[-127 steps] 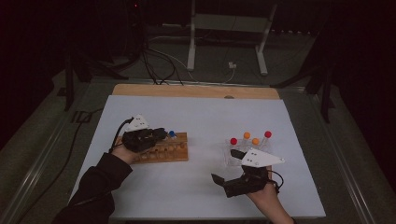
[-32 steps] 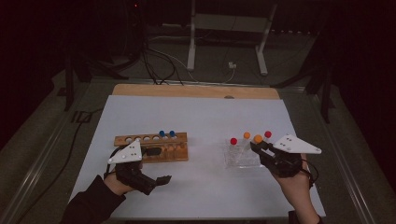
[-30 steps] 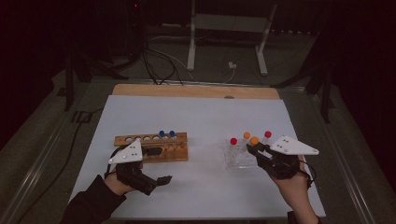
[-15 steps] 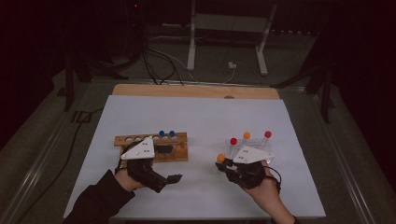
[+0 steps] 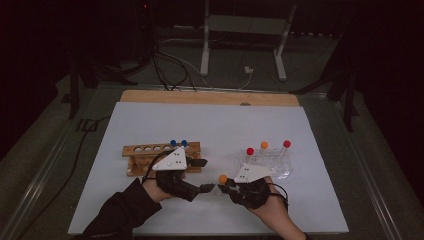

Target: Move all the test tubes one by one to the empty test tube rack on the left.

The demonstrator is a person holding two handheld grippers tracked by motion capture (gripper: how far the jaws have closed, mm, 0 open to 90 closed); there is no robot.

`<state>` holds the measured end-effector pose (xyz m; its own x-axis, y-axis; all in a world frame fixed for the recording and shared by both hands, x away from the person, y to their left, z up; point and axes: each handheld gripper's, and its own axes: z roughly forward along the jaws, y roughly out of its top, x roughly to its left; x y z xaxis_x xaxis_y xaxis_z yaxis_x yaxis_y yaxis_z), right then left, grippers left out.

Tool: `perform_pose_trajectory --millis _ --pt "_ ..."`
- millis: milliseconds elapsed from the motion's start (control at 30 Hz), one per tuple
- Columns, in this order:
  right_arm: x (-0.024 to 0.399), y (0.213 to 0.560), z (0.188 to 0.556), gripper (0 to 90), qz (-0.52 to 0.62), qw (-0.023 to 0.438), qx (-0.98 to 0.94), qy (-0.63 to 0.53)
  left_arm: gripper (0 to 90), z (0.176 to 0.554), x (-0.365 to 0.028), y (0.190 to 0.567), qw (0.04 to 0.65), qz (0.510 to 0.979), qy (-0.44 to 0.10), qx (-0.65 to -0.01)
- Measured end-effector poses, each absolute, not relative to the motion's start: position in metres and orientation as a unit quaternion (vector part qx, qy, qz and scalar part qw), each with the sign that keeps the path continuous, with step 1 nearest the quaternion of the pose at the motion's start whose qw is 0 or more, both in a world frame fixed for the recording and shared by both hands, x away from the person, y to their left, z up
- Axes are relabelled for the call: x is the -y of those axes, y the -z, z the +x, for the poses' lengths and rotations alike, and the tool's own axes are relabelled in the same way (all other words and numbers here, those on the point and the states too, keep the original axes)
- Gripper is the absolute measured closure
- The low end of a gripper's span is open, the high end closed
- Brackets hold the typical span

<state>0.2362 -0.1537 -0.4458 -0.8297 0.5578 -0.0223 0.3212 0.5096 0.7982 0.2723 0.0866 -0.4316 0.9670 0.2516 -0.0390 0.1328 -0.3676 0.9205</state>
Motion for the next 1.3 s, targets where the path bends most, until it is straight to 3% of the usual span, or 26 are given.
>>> perform_pose_trajectory --millis 500,800,1300 --pt "0.152 0.448 0.237 74.5 0.256 0.134 -0.859 -0.423 67.8 0.275 -0.062 0.44 0.542 0.834 -0.046 -0.09" --pt "0.155 0.446 0.238 73.4 0.264 0.132 -0.85 -0.436 71.8 0.276 -0.063 0.436 0.548 0.83 -0.055 -0.09" --pt "0.172 0.432 0.235 19.1 0.285 0.171 -0.812 -0.479 72.1 0.279 -0.107 0.402 0.555 0.816 -0.11 -0.118"
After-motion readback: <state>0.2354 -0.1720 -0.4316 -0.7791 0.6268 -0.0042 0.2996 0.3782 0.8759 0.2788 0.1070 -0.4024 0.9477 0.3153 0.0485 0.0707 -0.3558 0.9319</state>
